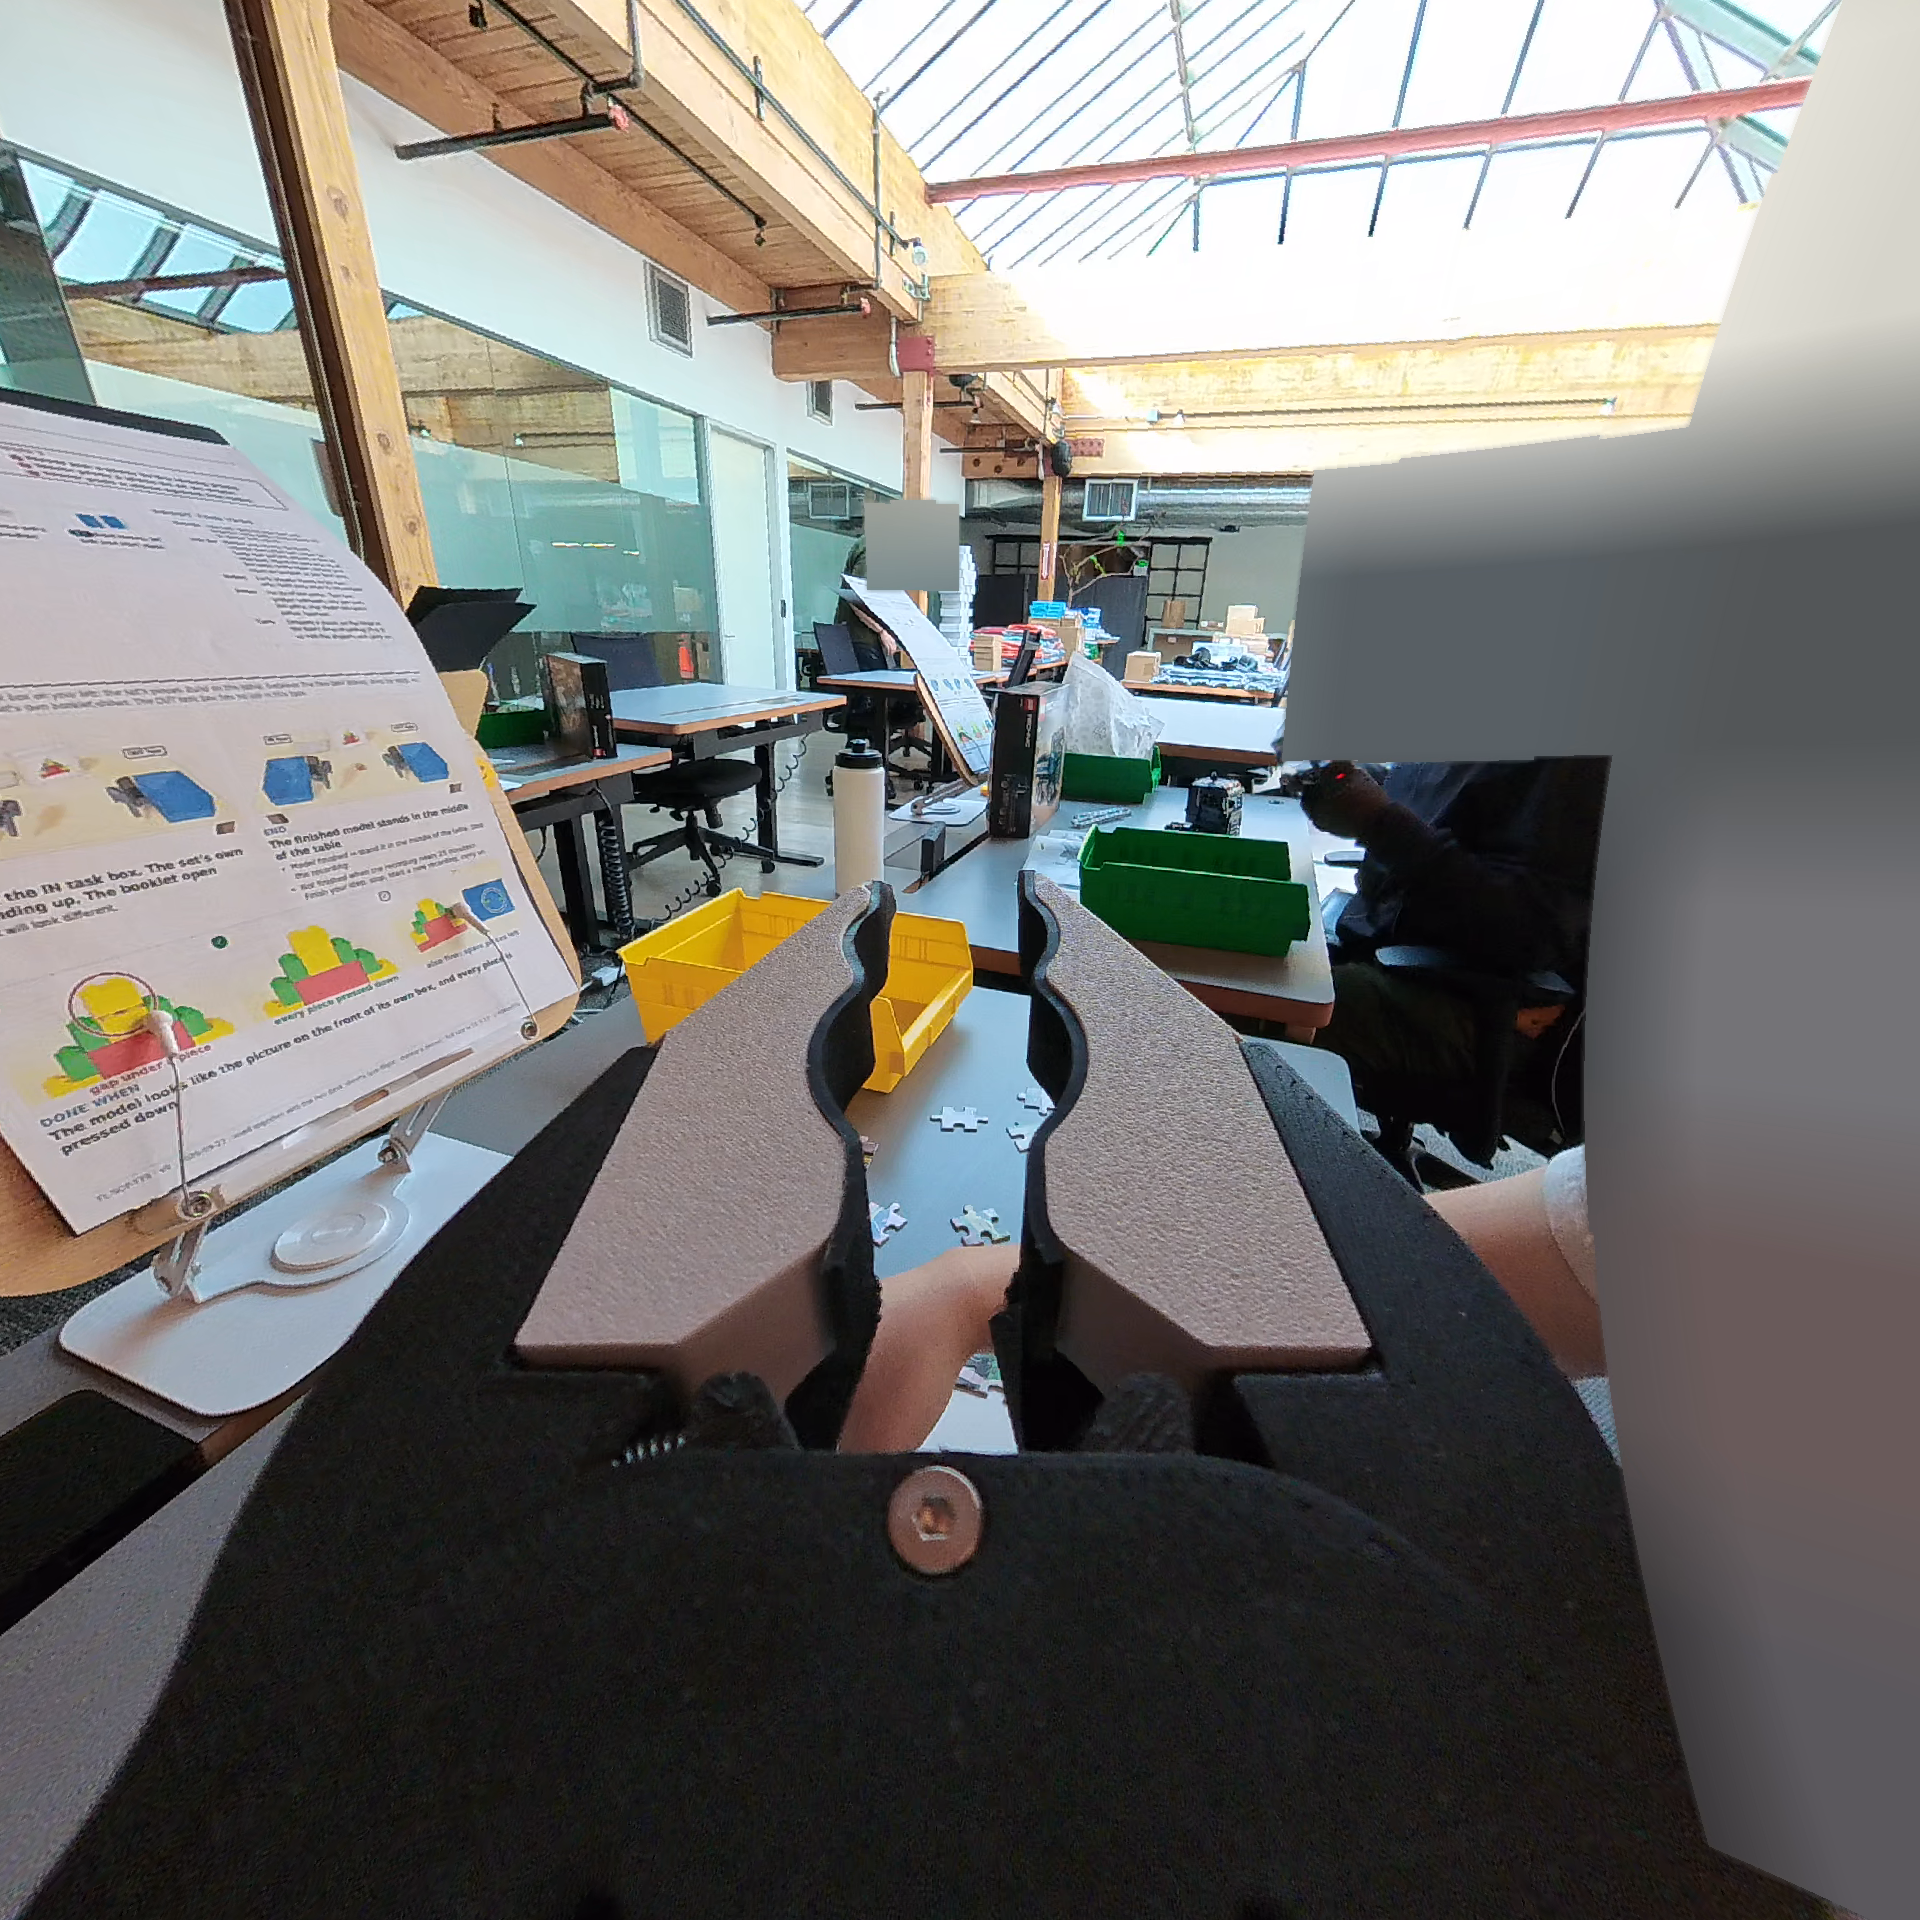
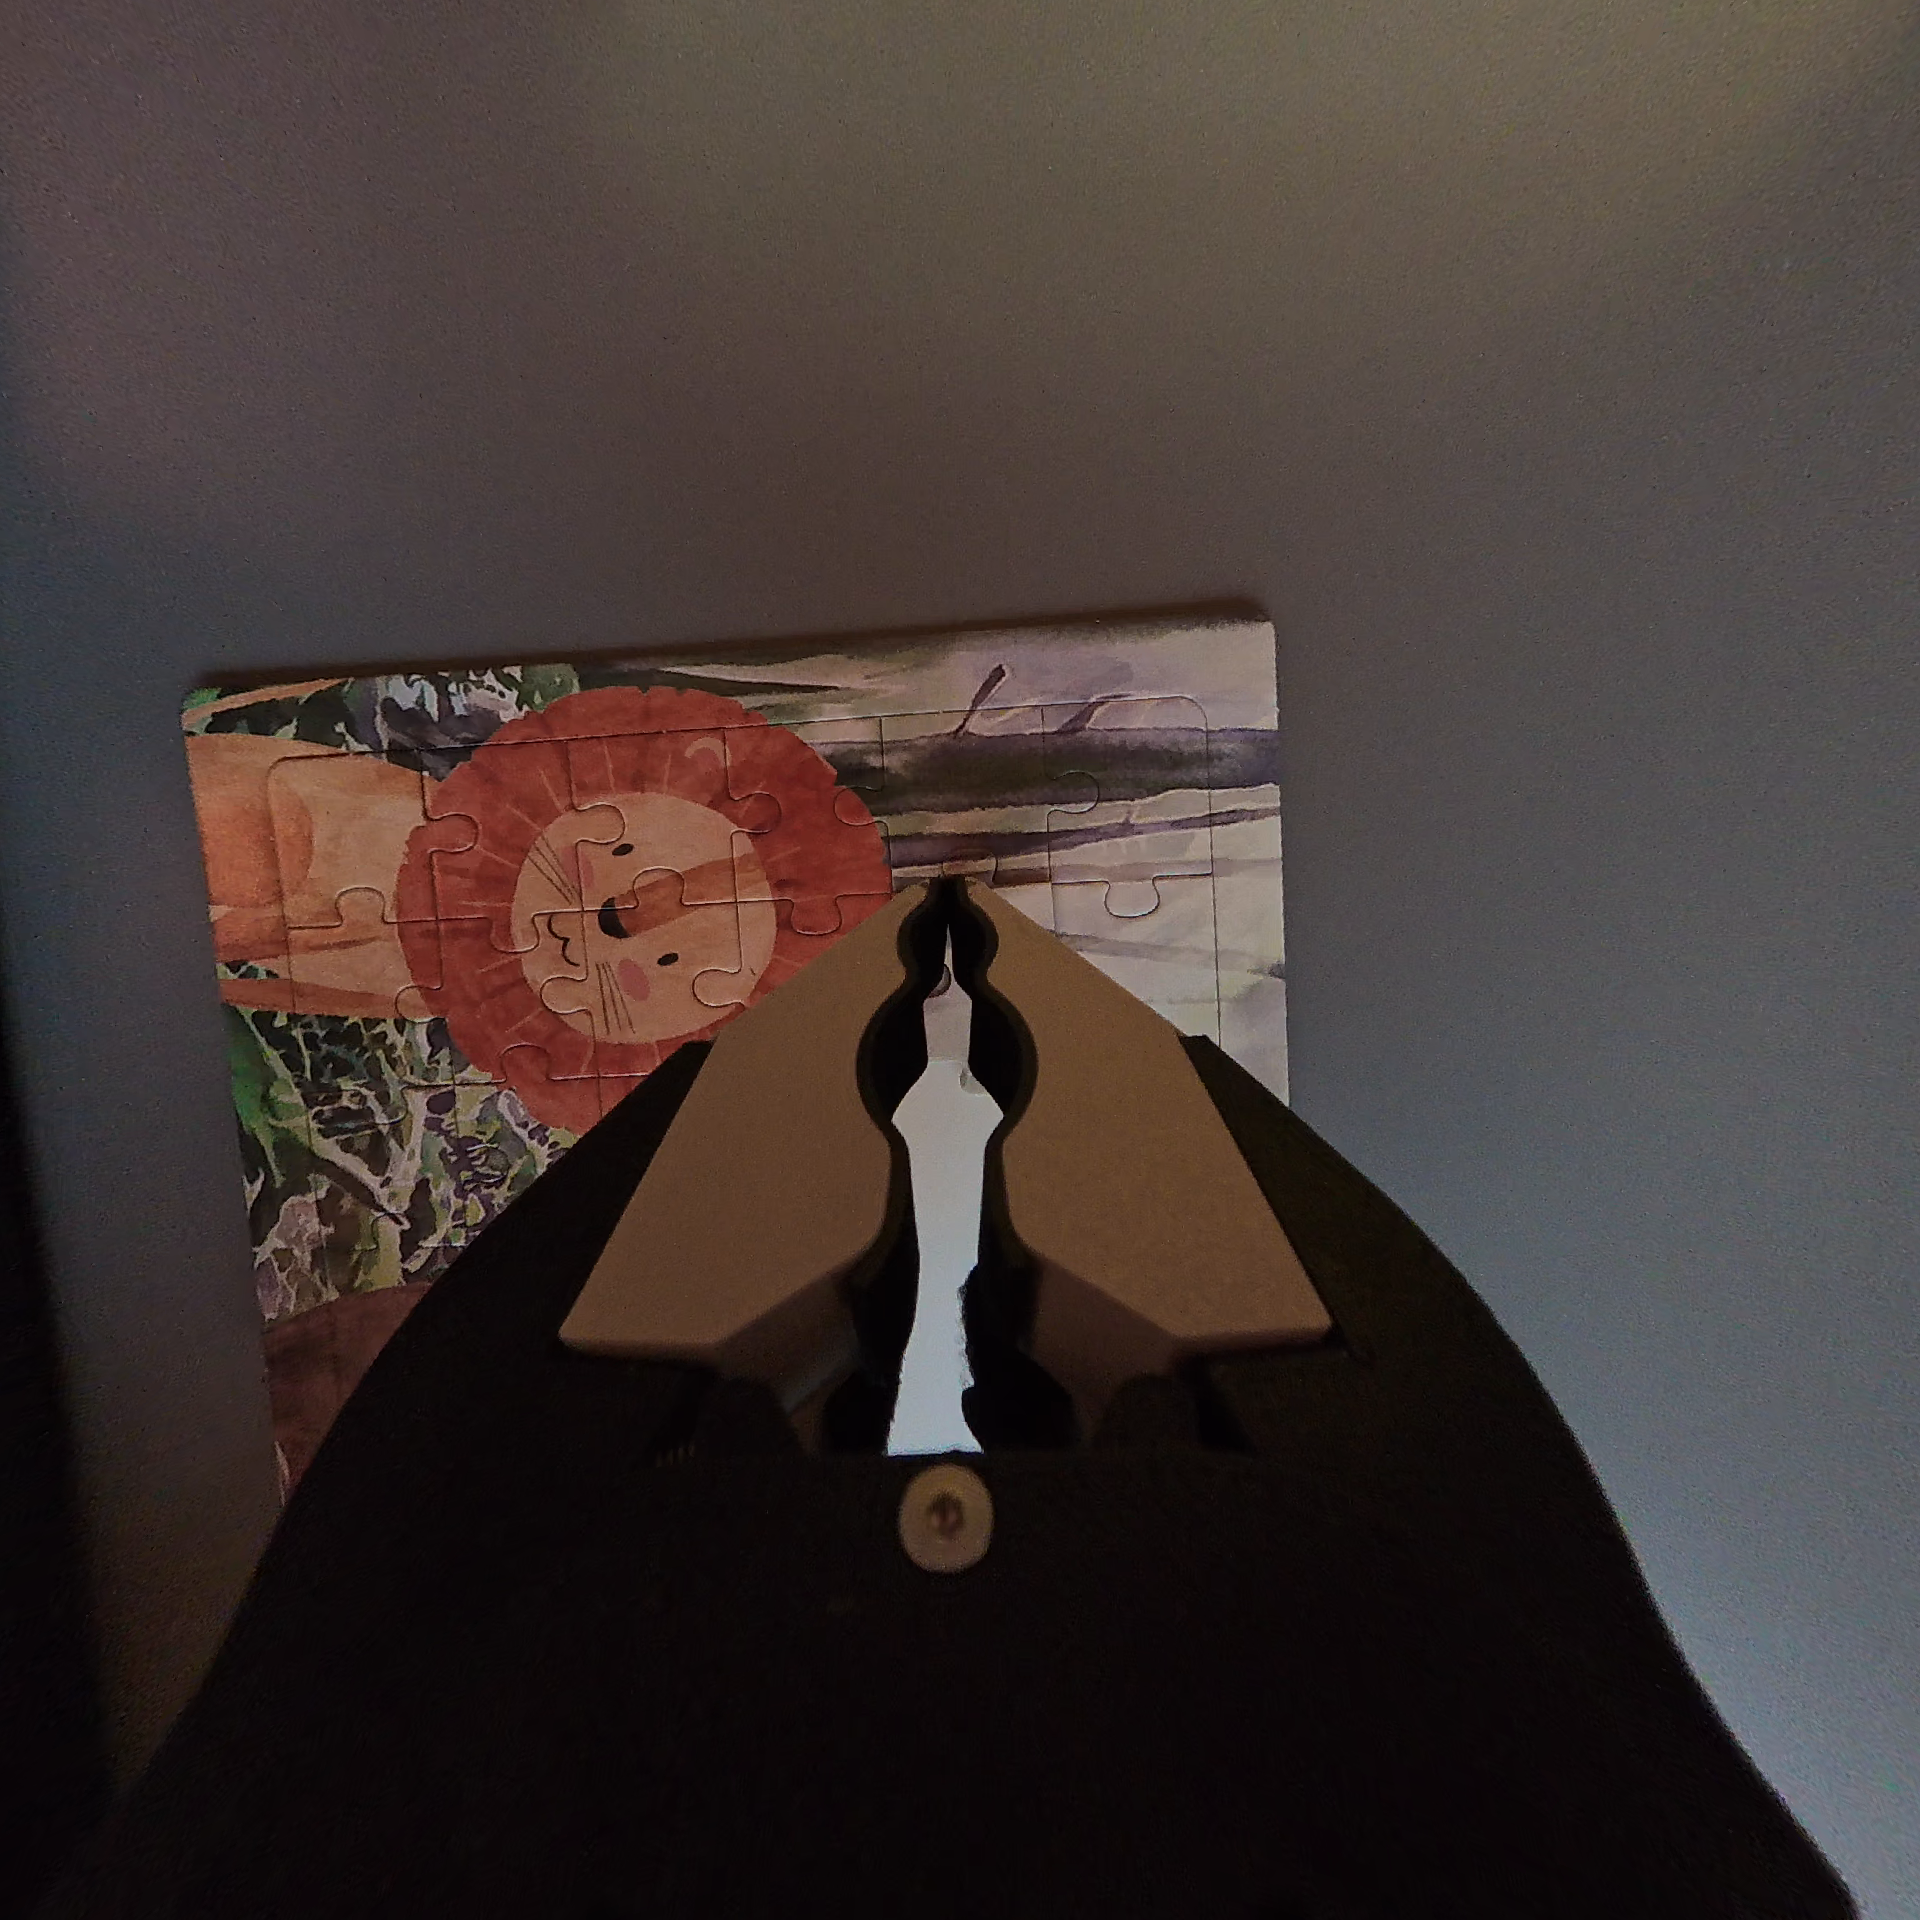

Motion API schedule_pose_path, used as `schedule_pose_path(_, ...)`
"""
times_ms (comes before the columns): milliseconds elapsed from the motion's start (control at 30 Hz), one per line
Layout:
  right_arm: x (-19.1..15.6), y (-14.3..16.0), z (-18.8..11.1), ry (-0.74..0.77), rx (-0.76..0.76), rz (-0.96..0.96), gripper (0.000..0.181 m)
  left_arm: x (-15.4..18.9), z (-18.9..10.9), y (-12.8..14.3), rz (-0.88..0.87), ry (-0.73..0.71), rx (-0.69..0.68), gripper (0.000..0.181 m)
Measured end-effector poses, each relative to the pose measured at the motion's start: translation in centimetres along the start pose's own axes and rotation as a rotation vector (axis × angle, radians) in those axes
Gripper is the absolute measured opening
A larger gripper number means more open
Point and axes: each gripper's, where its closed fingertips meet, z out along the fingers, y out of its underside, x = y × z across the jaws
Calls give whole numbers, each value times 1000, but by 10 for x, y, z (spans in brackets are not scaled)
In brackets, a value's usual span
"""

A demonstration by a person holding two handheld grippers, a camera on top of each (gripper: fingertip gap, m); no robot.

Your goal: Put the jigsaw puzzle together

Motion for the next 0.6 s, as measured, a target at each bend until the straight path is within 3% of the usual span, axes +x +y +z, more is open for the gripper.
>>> schedule_pose_path(600,4,9,-1,48,-34,-10,0,-2,3,2,-4,-3,-9,22)
